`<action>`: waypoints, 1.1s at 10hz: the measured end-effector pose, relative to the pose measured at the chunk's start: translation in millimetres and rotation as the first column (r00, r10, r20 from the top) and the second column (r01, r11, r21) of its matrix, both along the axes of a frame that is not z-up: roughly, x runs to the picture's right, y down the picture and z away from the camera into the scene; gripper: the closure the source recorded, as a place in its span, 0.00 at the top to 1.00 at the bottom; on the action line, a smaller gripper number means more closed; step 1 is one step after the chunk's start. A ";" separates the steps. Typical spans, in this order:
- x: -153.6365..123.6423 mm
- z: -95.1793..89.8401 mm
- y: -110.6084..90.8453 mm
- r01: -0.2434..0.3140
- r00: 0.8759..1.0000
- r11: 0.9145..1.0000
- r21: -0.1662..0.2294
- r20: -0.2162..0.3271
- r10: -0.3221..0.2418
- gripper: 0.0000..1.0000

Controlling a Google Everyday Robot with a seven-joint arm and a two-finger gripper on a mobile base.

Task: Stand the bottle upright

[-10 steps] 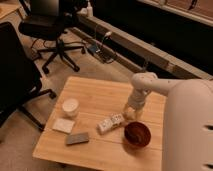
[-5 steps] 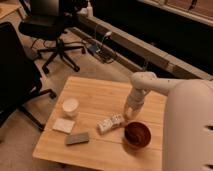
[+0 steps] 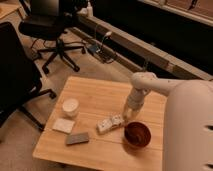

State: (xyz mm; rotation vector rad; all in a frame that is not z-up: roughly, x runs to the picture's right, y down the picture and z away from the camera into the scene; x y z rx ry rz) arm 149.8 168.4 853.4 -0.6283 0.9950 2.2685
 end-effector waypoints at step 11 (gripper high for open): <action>-0.2 2.5 2.9 -0.040 0.999 0.999 -0.024 -0.028 0.039 0.50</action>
